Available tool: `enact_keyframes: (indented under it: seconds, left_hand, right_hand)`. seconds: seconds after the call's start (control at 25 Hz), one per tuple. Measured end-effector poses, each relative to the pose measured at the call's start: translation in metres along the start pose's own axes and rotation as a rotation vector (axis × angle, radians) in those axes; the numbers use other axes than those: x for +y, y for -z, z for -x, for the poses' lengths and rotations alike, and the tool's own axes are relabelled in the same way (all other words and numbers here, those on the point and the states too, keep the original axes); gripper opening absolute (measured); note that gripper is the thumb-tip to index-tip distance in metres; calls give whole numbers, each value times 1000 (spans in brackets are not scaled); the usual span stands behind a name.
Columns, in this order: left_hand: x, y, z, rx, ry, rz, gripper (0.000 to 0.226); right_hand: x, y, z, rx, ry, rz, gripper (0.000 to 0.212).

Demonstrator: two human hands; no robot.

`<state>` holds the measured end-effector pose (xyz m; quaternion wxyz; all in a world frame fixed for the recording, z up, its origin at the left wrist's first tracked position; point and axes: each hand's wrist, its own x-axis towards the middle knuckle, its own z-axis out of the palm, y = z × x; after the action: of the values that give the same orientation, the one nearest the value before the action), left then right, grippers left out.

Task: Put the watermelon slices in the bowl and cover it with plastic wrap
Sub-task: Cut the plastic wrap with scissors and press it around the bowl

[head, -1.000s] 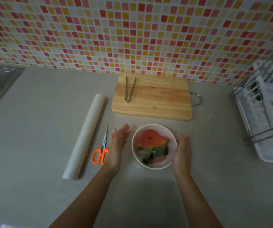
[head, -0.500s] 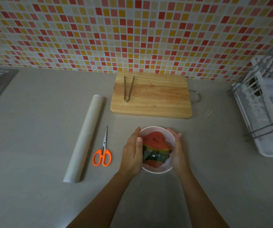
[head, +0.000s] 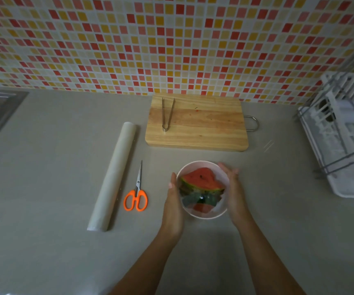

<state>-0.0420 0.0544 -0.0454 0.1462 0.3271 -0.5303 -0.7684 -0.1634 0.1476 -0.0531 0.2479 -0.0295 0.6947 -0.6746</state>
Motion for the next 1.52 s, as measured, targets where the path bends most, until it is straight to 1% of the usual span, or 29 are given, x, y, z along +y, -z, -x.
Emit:
enact_keyframes:
  seconds: [0.08, 0.12, 0.16, 0.2, 0.24, 0.32, 0.4, 0.48, 0.56, 0.6, 0.68, 0.8, 0.92, 1.04, 1.2, 1.28, 1.44, 1.52]
  left_hand:
    - [6, 7, -8, -47, 30, 29, 52]
    - [12, 12, -15, -50, 37, 77, 56]
    - [17, 18, -23, -17, 51, 119, 58]
    - [22, 22, -29, 29, 66, 150, 60]
    - [22, 23, -31, 61, 76, 165, 60]
    - [16, 21, -30, 32, 83, 109, 63]
    - [12, 20, -29, 24, 91, 6, 66]
    - [14, 21, -33, 57, 103, -100, 67]
    - [17, 24, -38, 71, 145, -213, 70]
    - [17, 25, -39, 41, 172, -232, 71]
    - [19, 24, -39, -38, 219, -188, 73]
    - [28, 20, -38, -105, 267, -128, 73]
    - [32, 21, -42, -141, 315, -171, 76]
    - [36, 22, -49, -164, 364, -221, 78]
    - [37, 23, -55, -175, 321, -353, 77]
    - [34, 23, -54, -165, 298, -376, 79]
    - [35, 22, -53, -213, 311, -302, 94]
    - [37, 23, -55, -271, 313, -226, 92]
  right_hand:
    - [3, -2, 7, -48, 18, -54, 65]
    - [4, -4, 11, -68, 16, -92, 71]
    - [6, -6, 13, -60, 4, -113, 75]
    - [5, -8, 14, -24, -13, -117, 73]
    - [6, -9, 13, 32, -25, -114, 66]
    - [8, -16, 12, 55, -25, -152, 50]
    - [10, -26, 11, 46, -53, -253, 51]
    - [13, -31, 8, 92, -77, -306, 53]
    - [18, -31, 6, 129, -94, -296, 51]
    - [21, -30, 5, 144, -102, -270, 51]
    - [25, -29, 3, 168, -106, -208, 53]
    - [27, -27, 0, 187, -116, -152, 61]
    - [26, -26, -2, 184, -151, -127, 67]
    - [26, -23, -4, 149, -178, -140, 66]
    - [21, -20, -6, 100, -198, -152, 67]
    - [19, -19, -5, 95, -199, -154, 67]
    - [17, -16, -4, 88, -203, -156, 65]
    - [17, -13, -4, 84, -217, -167, 64]
